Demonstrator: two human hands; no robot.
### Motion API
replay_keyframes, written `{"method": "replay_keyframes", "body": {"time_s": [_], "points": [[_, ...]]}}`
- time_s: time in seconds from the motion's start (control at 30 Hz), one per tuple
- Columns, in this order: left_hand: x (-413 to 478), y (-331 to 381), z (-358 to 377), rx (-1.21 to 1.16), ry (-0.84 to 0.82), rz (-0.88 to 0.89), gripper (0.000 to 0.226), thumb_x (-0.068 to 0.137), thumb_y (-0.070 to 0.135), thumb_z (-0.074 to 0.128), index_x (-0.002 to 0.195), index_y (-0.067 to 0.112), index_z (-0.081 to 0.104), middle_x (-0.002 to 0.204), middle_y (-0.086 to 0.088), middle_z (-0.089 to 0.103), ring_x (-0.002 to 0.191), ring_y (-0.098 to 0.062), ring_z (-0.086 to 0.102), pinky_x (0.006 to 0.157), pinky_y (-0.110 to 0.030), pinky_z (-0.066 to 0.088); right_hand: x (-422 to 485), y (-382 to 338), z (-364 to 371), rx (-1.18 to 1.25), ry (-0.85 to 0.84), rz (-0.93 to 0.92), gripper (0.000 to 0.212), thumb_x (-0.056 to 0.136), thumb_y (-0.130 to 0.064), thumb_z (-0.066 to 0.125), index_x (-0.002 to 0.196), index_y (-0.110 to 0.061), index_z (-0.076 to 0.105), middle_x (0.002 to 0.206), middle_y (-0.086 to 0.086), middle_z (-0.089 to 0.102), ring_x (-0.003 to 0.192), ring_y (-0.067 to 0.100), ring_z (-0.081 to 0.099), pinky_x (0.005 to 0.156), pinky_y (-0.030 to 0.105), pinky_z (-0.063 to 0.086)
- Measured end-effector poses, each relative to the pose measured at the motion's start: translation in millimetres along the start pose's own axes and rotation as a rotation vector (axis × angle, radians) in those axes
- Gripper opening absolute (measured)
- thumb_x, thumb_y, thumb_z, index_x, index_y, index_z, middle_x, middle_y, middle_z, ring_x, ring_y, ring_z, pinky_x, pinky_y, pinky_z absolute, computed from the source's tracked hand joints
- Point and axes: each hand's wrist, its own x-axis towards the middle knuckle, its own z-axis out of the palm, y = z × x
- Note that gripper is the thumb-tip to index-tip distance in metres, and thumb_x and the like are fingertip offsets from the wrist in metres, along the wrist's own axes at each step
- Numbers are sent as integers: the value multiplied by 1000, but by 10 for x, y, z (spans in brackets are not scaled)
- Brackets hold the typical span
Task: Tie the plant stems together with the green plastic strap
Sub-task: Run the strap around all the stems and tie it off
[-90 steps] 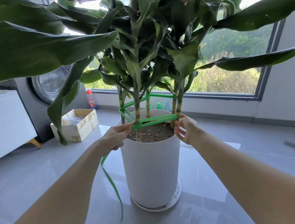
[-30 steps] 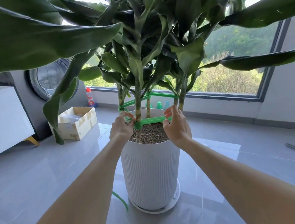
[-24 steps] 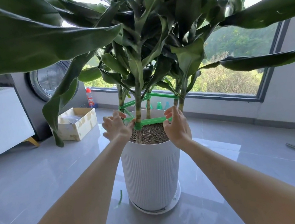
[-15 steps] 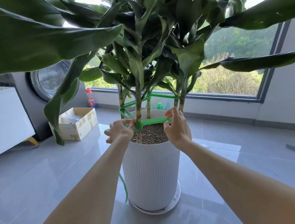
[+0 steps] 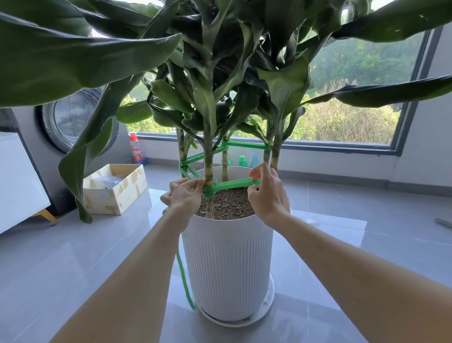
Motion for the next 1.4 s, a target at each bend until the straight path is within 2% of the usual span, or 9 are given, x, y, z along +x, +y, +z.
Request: {"method": "replay_keyframes", "body": {"time_s": [0.27, 0.43, 0.63, 0.7, 0.83, 0.97, 1.1, 1.3, 1.4], "points": [[8, 48, -17, -1, -125, 13, 37, 99, 42, 39, 129, 26, 53, 139, -2, 28, 129, -24, 17, 115, -32, 16, 14, 7, -1, -5, -8, -3, 25, 88, -2, 50, 107, -17, 51, 113, 1, 55, 97, 20, 55, 77, 37, 50], [45, 64, -8, -4, -116, 38, 34, 99, 37, 42, 125, 22, 57, 135, -3, 30, 127, -23, 19, 115, -31, 16, 20, 5, -31, -25, -16, -19, 25, 88, -3, 50, 108, -18, 52, 117, 1, 55, 95, 18, 55, 75, 35, 50], [117, -71, -75, 20, -34, 58, 33, 103, 24, 30, 96, 25, 63, 122, -10, 52, 105, -27, 47, 103, -39, 36, 48, 67, -134, -46, -12, -20, 24, 90, -4, 50, 107, -18, 57, 120, 0, 55, 86, 13, 53, 70, 30, 48], [132, -101, -96, -4, -42, 37, 31, 102, 15, 29, 107, 16, 60, 120, -5, 53, 93, -17, 48, 94, -31, 36, 55, 75, -146, -46, -7, -14, 23, 90, -4, 51, 107, -18, 57, 121, 0, 55, 87, 12, 51, 69, 27, 44], [162, -178, -142, 26, -43, -83, 29, 98, 7, 34, 124, 2, 46, 126, -16, 50, 98, -23, 42, 80, -30, 33, 37, 53, -138, -47, -13, -13, 24, 90, -4, 49, 108, -18, 58, 119, 0, 56, 87, 12, 50, 71, 29, 44], [179, -291, -174, 164, -155, -132, 36, 96, 1, 29, 120, 7, 55, 136, -11, 43, 125, -27, 39, 96, -33, 36, 16, 42, -130, -43, -18, -16, 25, 90, -4, 48, 110, -17, 58, 119, 1, 55, 87, 13, 51, 72, 29, 44], [198, -335, -134, 285, -125, -163, 35, 95, 9, 35, 126, 9, 52, 141, -8, 36, 127, -30, 34, 104, -42, 37, 18, 42, -136, -45, -7, -17, 25, 90, -4, 49, 110, -16, 58, 119, 1, 56, 87, 12, 50, 70, 27, 41], [216, -233, -180, 216, 174, 111, 49, 86, -11, 34, 131, 1, 49, 140, -14, 42, 130, -30, 35, 104, -32, 31, 27, 59, -186, -34, 43, 2, 26, 90, -1, 48, 108, -16, 60, 115, -1, 58, 86, 10, 48, 68, 25, 38], [252, -65, -191, 60, 217, 239, 31, 92, -6, 38, 116, 1, 57, 130, -16, 49, 119, -25, 48, 86, -17, 35, 71, 70, -220, 19, 132, 78, 21, 91, -3, 48, 103, -14, 60, 106, -1, 61, 83, 10, 50, 66, 24, 37]]}}
